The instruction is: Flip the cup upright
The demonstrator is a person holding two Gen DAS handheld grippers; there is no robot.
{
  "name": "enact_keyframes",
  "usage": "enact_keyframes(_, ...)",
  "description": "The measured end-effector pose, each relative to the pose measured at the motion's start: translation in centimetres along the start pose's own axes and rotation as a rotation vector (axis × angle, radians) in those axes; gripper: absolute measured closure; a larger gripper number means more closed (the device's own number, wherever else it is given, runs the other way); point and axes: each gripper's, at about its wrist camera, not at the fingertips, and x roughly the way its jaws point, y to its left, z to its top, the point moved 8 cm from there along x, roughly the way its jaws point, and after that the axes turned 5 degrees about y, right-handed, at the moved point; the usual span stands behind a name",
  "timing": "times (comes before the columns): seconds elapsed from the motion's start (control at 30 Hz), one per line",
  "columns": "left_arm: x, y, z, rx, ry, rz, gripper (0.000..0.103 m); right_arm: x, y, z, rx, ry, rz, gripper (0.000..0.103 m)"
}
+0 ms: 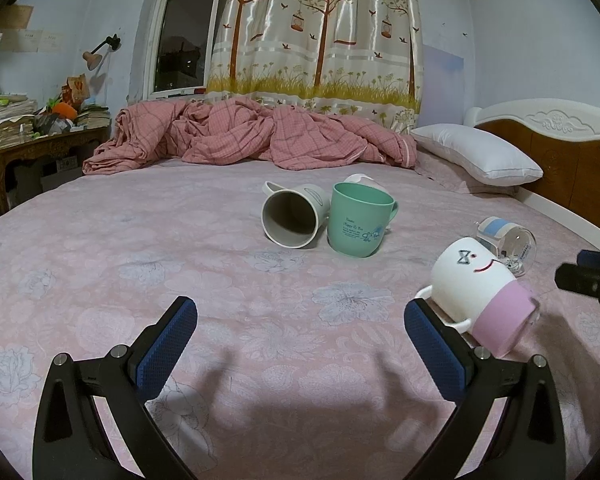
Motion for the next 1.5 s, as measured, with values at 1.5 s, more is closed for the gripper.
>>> enact_keyframes(1.5,-2.1,-6.3,2.9,0.167,0.049,-0.03,0.0,3.9,-5.5,-5.1,0.148,0.04,-0.11,0.012)
